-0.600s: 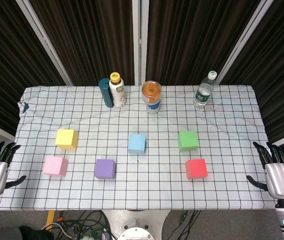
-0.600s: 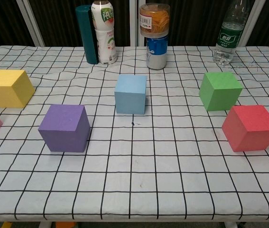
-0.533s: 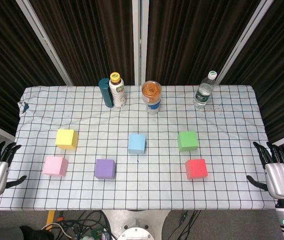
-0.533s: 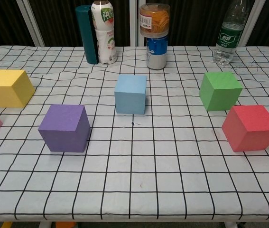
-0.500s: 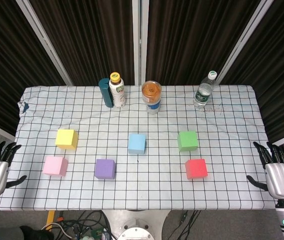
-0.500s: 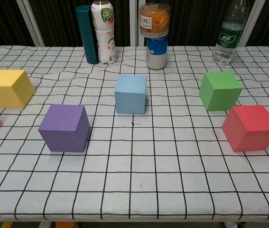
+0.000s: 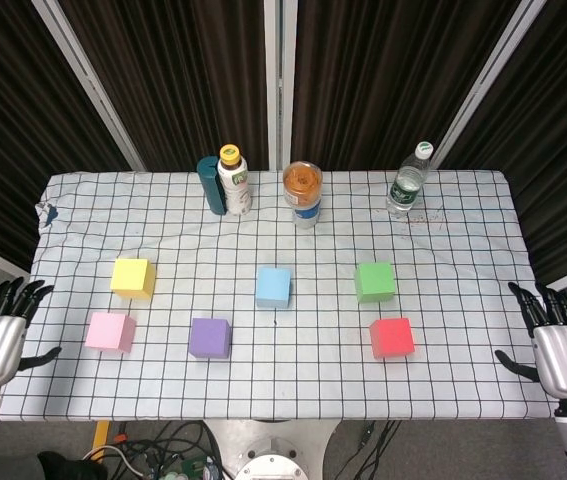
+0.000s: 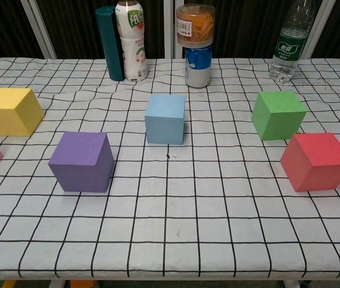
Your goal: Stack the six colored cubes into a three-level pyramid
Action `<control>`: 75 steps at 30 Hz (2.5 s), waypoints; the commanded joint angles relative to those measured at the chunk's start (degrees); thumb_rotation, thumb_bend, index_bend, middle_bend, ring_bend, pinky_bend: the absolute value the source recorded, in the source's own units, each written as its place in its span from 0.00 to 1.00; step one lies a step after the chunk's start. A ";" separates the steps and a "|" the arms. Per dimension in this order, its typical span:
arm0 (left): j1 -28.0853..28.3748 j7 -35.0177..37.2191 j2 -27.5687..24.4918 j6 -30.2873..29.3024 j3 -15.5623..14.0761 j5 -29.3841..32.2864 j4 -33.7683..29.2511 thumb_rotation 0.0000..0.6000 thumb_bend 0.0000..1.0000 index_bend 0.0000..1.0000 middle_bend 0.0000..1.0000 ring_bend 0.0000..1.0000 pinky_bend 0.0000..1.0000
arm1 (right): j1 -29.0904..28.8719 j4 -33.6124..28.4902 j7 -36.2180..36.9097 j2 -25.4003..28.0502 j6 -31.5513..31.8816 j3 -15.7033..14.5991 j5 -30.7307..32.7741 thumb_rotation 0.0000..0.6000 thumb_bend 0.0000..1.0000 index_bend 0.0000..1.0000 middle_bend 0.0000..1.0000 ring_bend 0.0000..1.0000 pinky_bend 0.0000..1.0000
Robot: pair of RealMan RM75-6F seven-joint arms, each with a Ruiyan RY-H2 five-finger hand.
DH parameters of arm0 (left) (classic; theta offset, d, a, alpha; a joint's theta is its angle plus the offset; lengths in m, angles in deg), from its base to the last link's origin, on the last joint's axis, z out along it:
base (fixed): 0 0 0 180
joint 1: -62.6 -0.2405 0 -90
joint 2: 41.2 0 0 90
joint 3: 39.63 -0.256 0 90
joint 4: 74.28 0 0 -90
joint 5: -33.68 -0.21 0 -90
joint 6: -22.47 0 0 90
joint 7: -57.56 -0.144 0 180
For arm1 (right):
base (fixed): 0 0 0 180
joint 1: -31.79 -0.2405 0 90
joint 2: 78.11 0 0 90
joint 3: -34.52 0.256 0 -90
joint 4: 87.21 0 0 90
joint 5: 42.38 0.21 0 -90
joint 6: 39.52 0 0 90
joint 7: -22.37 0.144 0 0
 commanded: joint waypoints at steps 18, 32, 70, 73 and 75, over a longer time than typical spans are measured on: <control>23.04 12.13 -0.05 32.09 6.89 8.49 6.70 1.00 0.00 0.15 0.10 0.00 0.04 | -1.31 -1.98 0.76 2.50 -0.83 0.60 -0.56 1.00 0.07 0.00 0.16 0.00 0.10; 30.06 10.88 5.05 44.45 6.06 16.38 14.48 1.00 0.00 0.15 0.10 0.00 0.04 | -1.26 -1.38 1.63 2.36 -1.33 0.30 0.14 1.00 0.07 0.00 0.16 0.00 0.10; 45.70 -7.27 17.35 45.26 8.34 35.95 12.57 1.00 0.00 0.37 0.45 0.34 0.15 | -1.13 1.43 5.21 2.56 -2.40 -0.08 1.39 1.00 0.08 0.00 0.16 0.00 0.10; 47.11 -10.48 18.12 44.23 7.33 38.75 11.50 1.00 0.00 0.37 0.45 0.34 0.15 | -1.11 1.67 5.59 2.59 -2.42 -0.08 1.44 1.00 0.08 0.00 0.16 0.00 0.10; 47.78 -12.41 18.59 42.99 6.73 40.78 10.66 1.00 0.00 0.37 0.45 0.34 0.15 | -1.11 1.85 5.84 2.56 -2.51 -0.10 1.51 1.00 0.08 0.00 0.16 0.00 0.10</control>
